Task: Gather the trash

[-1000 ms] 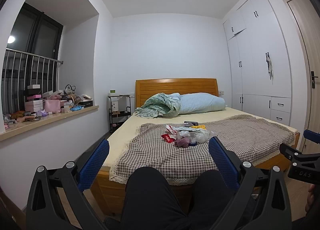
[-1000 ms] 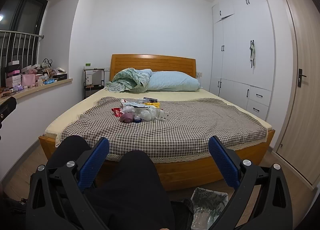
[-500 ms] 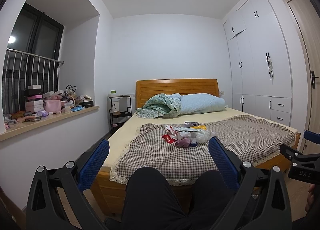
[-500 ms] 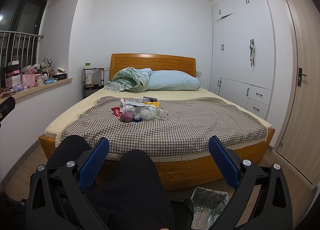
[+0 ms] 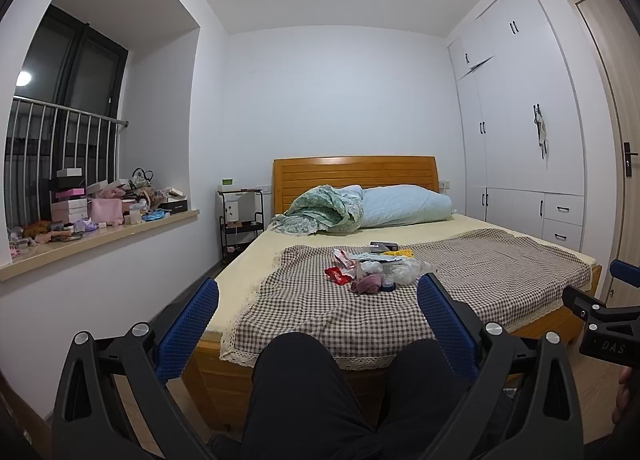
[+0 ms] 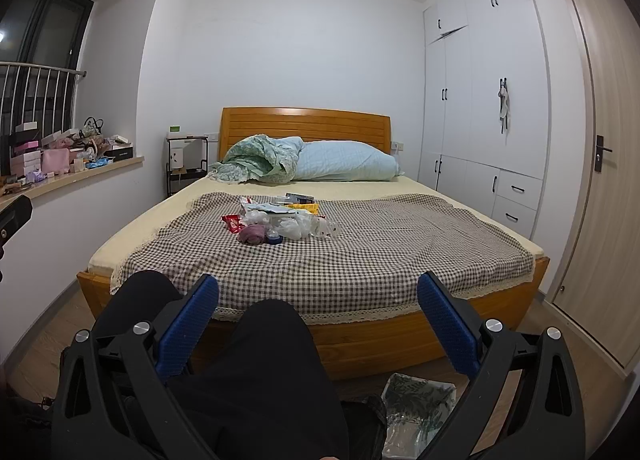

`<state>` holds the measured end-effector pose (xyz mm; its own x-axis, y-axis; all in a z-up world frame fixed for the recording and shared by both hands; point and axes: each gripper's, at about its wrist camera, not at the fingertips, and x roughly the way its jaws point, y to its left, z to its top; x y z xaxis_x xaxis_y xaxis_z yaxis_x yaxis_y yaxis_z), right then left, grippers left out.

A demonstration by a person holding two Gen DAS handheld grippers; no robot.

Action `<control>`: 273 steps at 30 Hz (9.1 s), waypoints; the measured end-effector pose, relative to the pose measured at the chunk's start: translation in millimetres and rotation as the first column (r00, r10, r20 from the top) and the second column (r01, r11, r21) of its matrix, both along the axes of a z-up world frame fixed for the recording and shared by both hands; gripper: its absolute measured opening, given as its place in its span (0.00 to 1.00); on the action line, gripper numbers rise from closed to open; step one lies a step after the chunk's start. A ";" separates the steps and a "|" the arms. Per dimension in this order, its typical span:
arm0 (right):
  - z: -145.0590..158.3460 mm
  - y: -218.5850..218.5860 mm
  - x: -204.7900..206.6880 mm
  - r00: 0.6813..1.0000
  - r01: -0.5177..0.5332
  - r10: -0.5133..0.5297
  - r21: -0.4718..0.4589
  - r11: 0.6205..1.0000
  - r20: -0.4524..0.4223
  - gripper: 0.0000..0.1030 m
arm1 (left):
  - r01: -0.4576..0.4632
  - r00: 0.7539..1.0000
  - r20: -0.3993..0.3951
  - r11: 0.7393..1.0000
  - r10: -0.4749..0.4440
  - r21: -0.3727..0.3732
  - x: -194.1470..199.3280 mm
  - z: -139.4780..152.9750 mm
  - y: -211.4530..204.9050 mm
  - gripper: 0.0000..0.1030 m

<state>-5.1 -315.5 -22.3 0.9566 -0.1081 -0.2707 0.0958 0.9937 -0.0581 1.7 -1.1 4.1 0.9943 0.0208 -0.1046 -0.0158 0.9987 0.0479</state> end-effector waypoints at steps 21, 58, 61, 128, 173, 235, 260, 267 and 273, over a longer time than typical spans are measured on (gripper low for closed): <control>0.8 -2.6 0.9 1.000 0.001 -0.001 0.010 1.000 -0.009 0.92 | -0.006 1.000 0.004 1.000 0.006 0.002 -1.5 -1.8 0.8 0.93; -4.7 -9.9 83.6 0.999 0.028 -0.029 -0.048 0.998 -0.019 0.92 | -0.032 0.999 -0.016 0.999 0.032 -0.003 102.8 -1.9 -1.0 0.93; -10.8 -11.7 113.9 0.999 0.004 -0.006 -0.048 0.999 -0.037 0.92 | -0.028 0.998 -0.055 0.999 0.027 -0.018 137.2 -11.4 0.2 0.93; -172.9 97.4 589.0 0.759 -0.333 0.398 0.217 0.917 -0.515 0.04 | -0.111 0.733 -0.644 0.895 -0.220 -0.433 636.1 -202.9 62.3 0.41; -210.4 -299.0 226.8 0.809 0.276 -0.115 0.199 0.940 -0.576 0.03 | 0.661 0.187 -0.842 0.699 -0.506 -0.273 348.2 -237.3 -411.2 0.40; -131.2 -219.1 303.1 0.810 0.273 -0.281 -0.094 0.958 -0.515 0.72 | 0.666 0.476 -0.676 0.733 -0.563 -0.141 471.8 -147.8 -299.8 0.91; -126.7 -18.7 561.3 0.906 -0.002 0.037 0.084 0.996 -0.421 0.72 | 0.196 0.664 -0.612 0.890 -0.429 -0.411 639.0 -184.9 -37.2 0.92; -156.5 -23.0 612.6 0.859 -0.012 0.086 0.148 0.989 -0.505 0.63 | 0.209 0.618 -0.599 0.841 -0.509 -0.499 667.2 -201.4 -56.7 0.92; -140.3 -53.5 581.2 0.868 -0.042 0.171 0.274 0.961 -0.466 0.09 | 0.302 0.563 -0.663 0.870 -0.493 -0.391 682.7 -209.7 -103.2 0.85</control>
<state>576.1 -369.0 -162.7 0.7009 0.1186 -0.7033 0.0127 0.9839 0.1785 684.4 -104.3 -205.7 0.4859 -0.4747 -0.7338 0.3293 0.8772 -0.3494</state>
